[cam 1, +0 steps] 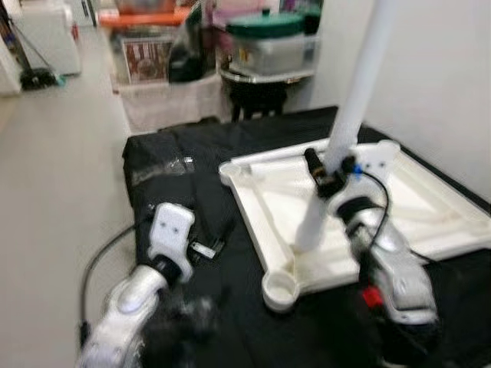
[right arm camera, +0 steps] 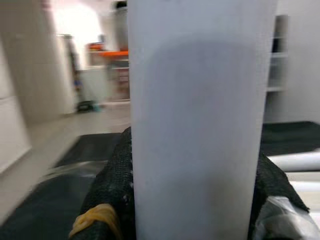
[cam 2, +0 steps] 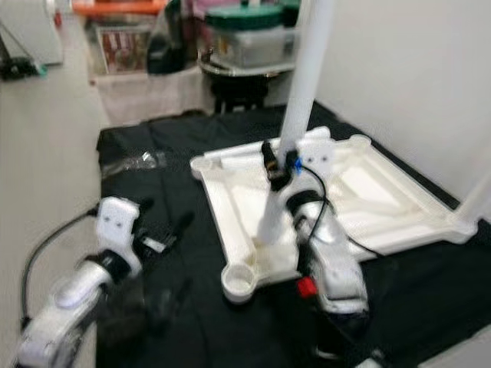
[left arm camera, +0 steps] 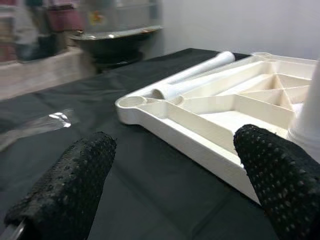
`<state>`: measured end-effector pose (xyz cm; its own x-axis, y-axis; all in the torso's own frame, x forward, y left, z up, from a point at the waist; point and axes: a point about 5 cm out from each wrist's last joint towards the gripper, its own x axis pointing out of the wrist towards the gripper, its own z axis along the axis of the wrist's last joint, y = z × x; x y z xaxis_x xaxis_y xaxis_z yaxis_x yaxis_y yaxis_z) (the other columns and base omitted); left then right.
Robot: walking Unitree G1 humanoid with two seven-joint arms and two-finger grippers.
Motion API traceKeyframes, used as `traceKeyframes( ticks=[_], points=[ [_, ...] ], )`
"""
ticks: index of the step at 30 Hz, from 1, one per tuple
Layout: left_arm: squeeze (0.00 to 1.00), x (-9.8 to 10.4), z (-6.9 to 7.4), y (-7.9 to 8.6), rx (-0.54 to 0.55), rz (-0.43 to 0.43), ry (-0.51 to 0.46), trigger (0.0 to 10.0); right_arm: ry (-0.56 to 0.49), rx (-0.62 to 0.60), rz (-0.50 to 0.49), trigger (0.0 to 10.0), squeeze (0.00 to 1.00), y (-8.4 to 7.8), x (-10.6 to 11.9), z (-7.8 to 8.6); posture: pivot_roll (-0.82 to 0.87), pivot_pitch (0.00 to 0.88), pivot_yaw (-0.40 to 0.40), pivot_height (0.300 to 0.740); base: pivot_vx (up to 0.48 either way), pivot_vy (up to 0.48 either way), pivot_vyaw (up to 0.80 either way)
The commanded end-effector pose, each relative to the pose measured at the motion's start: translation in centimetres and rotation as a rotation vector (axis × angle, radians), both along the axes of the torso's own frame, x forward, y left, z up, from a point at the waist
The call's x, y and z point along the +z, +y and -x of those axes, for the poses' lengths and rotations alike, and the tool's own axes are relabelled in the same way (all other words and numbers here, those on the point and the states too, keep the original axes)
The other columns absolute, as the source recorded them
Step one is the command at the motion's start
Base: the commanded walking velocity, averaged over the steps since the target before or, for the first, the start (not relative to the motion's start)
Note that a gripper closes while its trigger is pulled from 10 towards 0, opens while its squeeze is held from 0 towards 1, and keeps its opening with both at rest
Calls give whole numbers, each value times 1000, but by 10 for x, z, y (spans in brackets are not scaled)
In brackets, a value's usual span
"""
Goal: Building children table
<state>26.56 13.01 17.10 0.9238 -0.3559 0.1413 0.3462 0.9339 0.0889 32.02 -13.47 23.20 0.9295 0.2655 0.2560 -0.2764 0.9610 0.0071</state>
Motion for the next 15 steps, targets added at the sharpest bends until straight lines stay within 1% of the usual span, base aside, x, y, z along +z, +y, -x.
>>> traceKeyframes(
  ticks=[1,4,6,7,9,13,15],
  points=[
    [0,-8,2,2,4,-43,23,10000,-38,34,11,10000,0,1,6,3,50,0,-35,740,0,0,0],
    [0,-11,2,3,12,-65,33,10000,-44,54,16,10000,0,3,6,5,50,0,-36,740,0,0,0],
    [0,-17,3,5,28,-117,47,10000,-59,100,19,10000,0,7,8,7,51,0,-38,740,0,0,0],
    [0,-20,4,4,31,-154,44,10000,-62,126,26,10000,0,9,9,9,53,0,-42,740,0,0,0],
    [0,-24,6,3,30,-199,41,10000,-63,160,38,10000,0,14,8,10,54,0,-44,740,0,0,0],
    [0,-25,7,3,29,-206,41,10000,-61,175,45,10000,0,16,7,11,54,0,-44,740,0,0,0],
    [0,-27,8,3,39,-216,49,10000,-49,214,54,10000,0,19,5,11,59,0,-53,740,0,0,0]
  ],
)
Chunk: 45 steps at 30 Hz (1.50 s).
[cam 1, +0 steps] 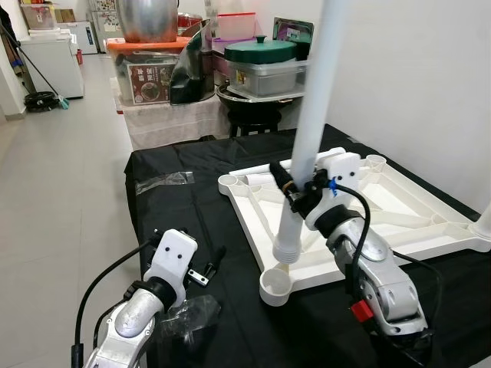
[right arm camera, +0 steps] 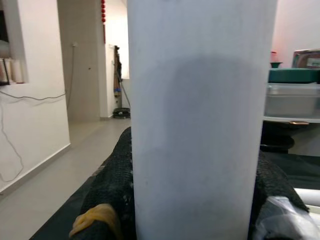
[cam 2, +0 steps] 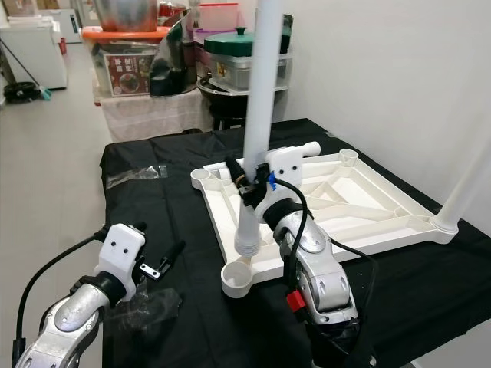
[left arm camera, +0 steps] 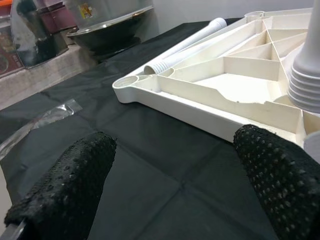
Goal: Building children table
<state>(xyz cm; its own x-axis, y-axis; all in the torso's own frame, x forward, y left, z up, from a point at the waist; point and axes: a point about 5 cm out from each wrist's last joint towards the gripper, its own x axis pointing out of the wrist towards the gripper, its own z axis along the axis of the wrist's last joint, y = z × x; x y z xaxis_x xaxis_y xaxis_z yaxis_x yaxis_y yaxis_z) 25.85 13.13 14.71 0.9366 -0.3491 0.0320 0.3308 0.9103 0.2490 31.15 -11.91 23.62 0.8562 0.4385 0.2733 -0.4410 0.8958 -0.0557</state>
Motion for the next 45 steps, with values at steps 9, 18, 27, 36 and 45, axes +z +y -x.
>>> traceKeyframes(
  ticks=[9,18,27,36,45],
  points=[
    [0,-3,-3,10,64,-27,4,10000,27,186,49,10000,0,12,-20,8,69,0,-60,740,0,0,0],
    [0,-2,-2,15,88,-14,6,10000,73,194,13,10000,0,1,-33,8,72,0,-54,740,0,0,0],
    [0,-2,-3,18,87,-14,9,10000,92,171,26,10000,0,-18,-42,14,62,0,-40,740,0,0,0],
    [0,-4,-6,13,76,-11,17,10000,74,274,81,10000,0,-12,-35,29,52,0,-37,740,0,0,0],
    [0,-5,-6,17,85,-10,20,10000,88,345,101,10000,0,1,-42,37,52,0,-43,740,0,0,0]
  ],
)
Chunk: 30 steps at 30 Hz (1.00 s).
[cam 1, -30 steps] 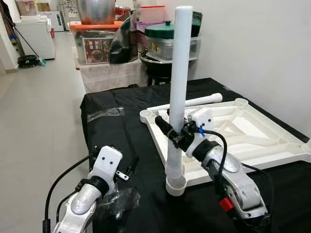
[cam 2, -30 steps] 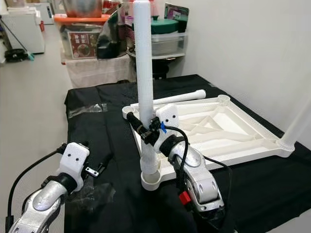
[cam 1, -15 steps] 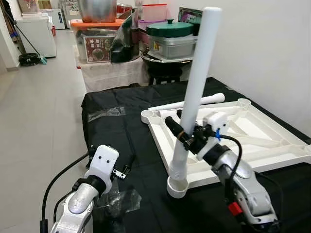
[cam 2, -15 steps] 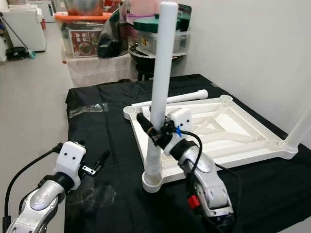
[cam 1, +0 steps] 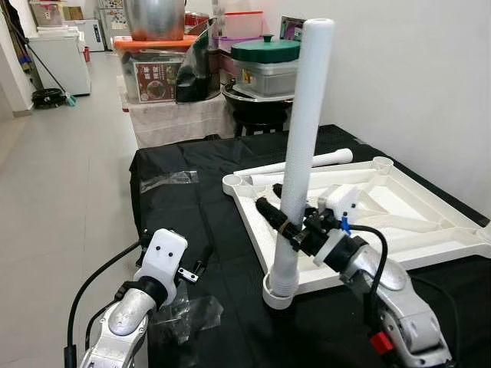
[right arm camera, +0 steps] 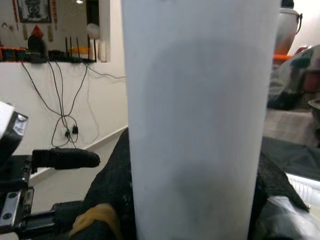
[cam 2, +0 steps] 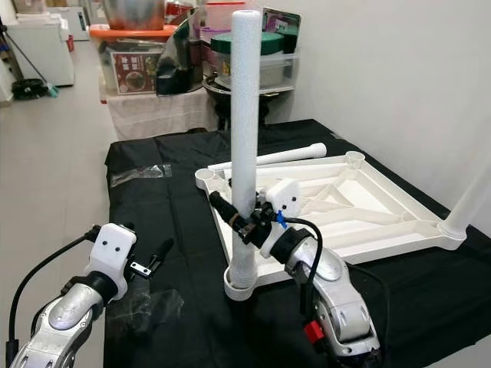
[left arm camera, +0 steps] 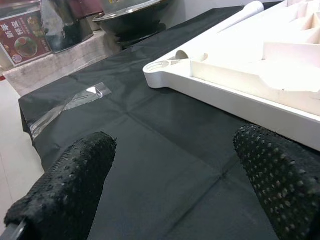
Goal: Building children table
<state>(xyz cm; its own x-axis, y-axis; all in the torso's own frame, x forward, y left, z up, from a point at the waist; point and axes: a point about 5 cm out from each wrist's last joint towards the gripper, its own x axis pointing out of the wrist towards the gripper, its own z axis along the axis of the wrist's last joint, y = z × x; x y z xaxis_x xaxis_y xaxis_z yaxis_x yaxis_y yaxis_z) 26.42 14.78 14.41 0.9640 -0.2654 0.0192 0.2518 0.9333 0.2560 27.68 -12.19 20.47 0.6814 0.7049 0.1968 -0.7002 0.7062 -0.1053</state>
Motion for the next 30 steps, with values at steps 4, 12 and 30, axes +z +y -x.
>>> traceKeyframes(
  ticks=[4,12,30],
  points=[
    [0,-2,-1,0,-1,5,10,10000,63,26,31,10000,0,3,-15,3,54,0,-45,740,0,0,0],
    [0,-3,-1,4,20,45,28,10000,124,-4,-53,10000,0,1,-20,-2,63,0,-47,740,0,0,0],
    [0,-3,-5,6,25,79,44,10000,152,-20,-196,10000,0,6,-14,2,58,0,-27,740,0,0,0]
  ],
)
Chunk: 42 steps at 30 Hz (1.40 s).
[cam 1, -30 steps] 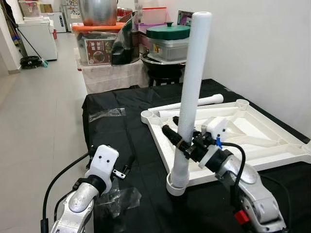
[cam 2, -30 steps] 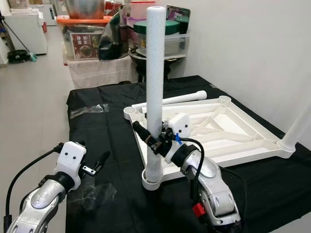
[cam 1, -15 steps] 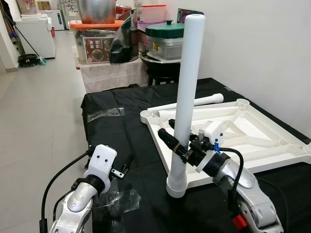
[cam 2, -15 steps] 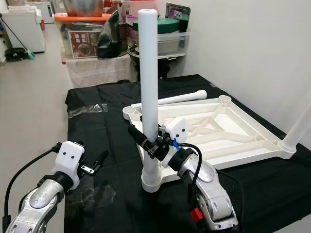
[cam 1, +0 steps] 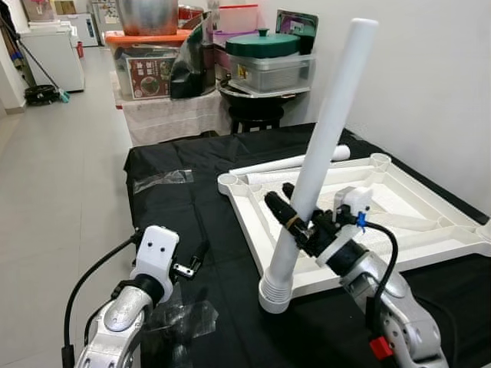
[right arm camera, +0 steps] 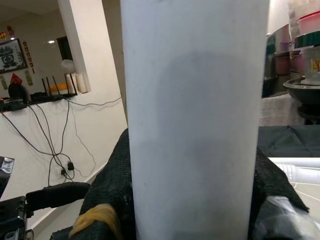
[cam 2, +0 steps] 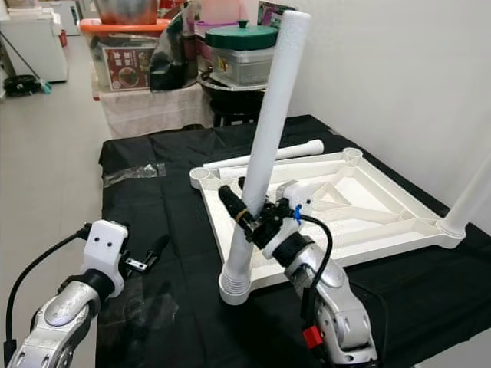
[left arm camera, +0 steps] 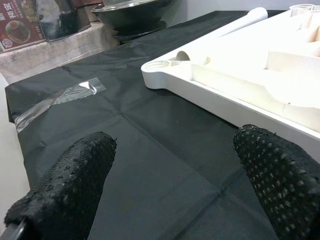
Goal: Building children table
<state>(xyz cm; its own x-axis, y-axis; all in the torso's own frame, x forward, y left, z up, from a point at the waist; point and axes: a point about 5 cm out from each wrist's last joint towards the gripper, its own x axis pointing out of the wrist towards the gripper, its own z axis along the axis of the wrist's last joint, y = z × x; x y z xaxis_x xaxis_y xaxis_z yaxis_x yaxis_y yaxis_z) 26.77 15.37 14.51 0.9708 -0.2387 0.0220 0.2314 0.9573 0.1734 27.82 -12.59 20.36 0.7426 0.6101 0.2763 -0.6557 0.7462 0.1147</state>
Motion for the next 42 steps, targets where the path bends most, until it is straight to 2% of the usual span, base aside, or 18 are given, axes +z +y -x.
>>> traceKeyframes(
  ticks=[1,7,13,14,15,17,18,19,21,23,27,34,37,42],
  points=[
    [0,-4,-2,1,-2,-2,26,10000,64,54,16,10000,0,11,-14,4,59,0,-26,740,0,0,0],
    [0,-4,-2,2,6,-1,26,10000,67,59,44,10000,0,10,-18,6,57,0,-29,740,0,0,0],
    [0,-5,-3,2,11,2,24,10000,54,-7,137,10000,0,7,-20,4,53,0,-34,740,0,0,0],
    [0,-5,-3,2,13,2,24,10000,62,-48,202,10000,0,7,-26,3,53,0,-33,740,0,0,0],
    [0,-5,-3,2,13,2,24,10000,62,-48,202,10000,0,7,-26,3,53,0,-33,740,0,0,0],
    [0,-5,-3,1,15,3,23,10000,124,-173,335,10000,0,2,-41,-4,53,0,-34,740,0,0,0],
    [0,-5,-3,1,15,3,23,10000,124,-173,335,10000,0,2,-41,-4,53,0,-34,740,0,0,0],
    [0,-5,-3,1,16,3,24,10000,191,-267,346,10000,0,-4,-47,-9,54,0,-39,740,0,0,0],
    [0,-6,-3,2,23,3,24,10000,310,-430,248,10000,0,-18,-53,-18,54,0,-39,740,0,0,0],
    [0,-6,-4,3,30,3,25,10000,336,-526,176,10000,0,-27,-53,-20,55,0,-42,740,0,0,0],
    [0,-7,-3,4,38,8,28,10000,326,-551,125,10000,0,-26,-51,-17,53,0,-44,740,0,0,0],
    [0,-9,-3,3,36,8,31,10000,302,-549,139,10000,0,-23,-50,-16,53,0,-43,740,0,0,0],
    [0,-9,-4,3,37,7,30,10000,249,-553,173,10000,0,-20,-43,-18,52,0,-42,740,0,0,0],
    [0,-9,-4,3,38,6,31,10000,249,-571,172,10000,0,-21,-43,-19,53,0,-42,740,0,0,0]
  ],
)
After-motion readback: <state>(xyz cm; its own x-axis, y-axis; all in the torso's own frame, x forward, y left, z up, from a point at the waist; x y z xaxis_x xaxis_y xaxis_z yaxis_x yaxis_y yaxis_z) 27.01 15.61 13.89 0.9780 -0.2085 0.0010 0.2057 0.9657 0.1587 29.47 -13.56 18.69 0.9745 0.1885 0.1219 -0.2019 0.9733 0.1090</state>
